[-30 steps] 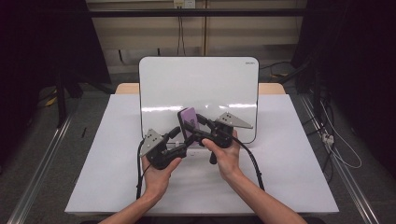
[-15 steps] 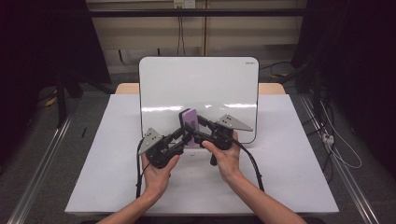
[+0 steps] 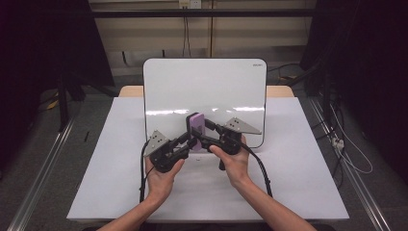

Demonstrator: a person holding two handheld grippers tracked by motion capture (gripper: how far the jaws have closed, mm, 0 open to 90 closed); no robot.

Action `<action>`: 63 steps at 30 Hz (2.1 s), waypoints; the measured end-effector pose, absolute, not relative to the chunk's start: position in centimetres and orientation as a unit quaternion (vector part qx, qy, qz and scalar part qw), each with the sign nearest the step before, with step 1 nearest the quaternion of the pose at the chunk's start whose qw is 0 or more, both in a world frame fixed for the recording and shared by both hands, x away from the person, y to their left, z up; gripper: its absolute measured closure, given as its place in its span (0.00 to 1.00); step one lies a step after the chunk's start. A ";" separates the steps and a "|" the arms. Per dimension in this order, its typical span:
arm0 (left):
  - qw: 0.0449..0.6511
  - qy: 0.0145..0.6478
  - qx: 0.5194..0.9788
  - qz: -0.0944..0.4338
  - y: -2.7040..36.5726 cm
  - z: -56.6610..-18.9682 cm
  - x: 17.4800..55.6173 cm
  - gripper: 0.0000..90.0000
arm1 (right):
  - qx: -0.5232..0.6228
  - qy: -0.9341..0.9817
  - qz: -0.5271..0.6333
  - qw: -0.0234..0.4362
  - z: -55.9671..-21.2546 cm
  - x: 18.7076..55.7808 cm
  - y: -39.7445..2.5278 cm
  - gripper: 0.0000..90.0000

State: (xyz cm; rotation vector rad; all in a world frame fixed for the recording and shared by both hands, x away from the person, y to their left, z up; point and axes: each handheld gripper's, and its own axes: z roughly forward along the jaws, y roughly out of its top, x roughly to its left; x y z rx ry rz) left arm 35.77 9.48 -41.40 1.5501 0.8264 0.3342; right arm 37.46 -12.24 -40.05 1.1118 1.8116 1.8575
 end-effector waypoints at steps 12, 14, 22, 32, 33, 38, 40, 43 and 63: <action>0.588 0.351 0.706 0.180 10.5 -41.1 36.0 0.72 | 0.407 0.645 0.618 0.191 -39.9 37.2 -14.4 0.16; 0.580 0.349 0.712 0.186 10.7 -41.0 36.1 0.72 | 0.408 0.654 0.605 0.200 -40.2 37.1 -15.0 0.14; 0.550 0.331 0.737 0.212 11.3 -39.7 35.9 0.72 | 0.413 0.694 0.546 0.223 -41.5 35.9 -16.7 0.10; 0.516 0.321 0.760 0.231 12.0 -38.9 35.7 0.72 | 0.435 0.691 0.519 0.252 -42.1 34.1 -20.6 0.07; 0.513 0.320 0.761 0.234 12.0 -38.8 35.7 0.72 | 0.437 0.691 0.515 0.255 -42.2 33.9 -21.0 0.07; 0.496 0.322 0.770 0.241 12.6 -38.7 35.7 0.72 | 0.443 0.692 0.506 0.262 -42.5 33.2 -22.6 0.05; 0.491 0.323 0.773 0.240 13.0 -38.8 35.8 0.72 | 0.446 0.693 0.499 0.266 -42.7 32.9 -23.0 0.06; 0.483 0.323 0.777 0.242 13.4 -38.6 35.8 0.72 | 0.448 0.697 0.491 0.269 -42.9 32.4 -23.6 0.06; 0.428 0.336 0.789 0.286 16.1 -38.2 36.1 0.72 | 0.474 0.698 0.458 0.280 -44.1 29.4 -27.0 0.07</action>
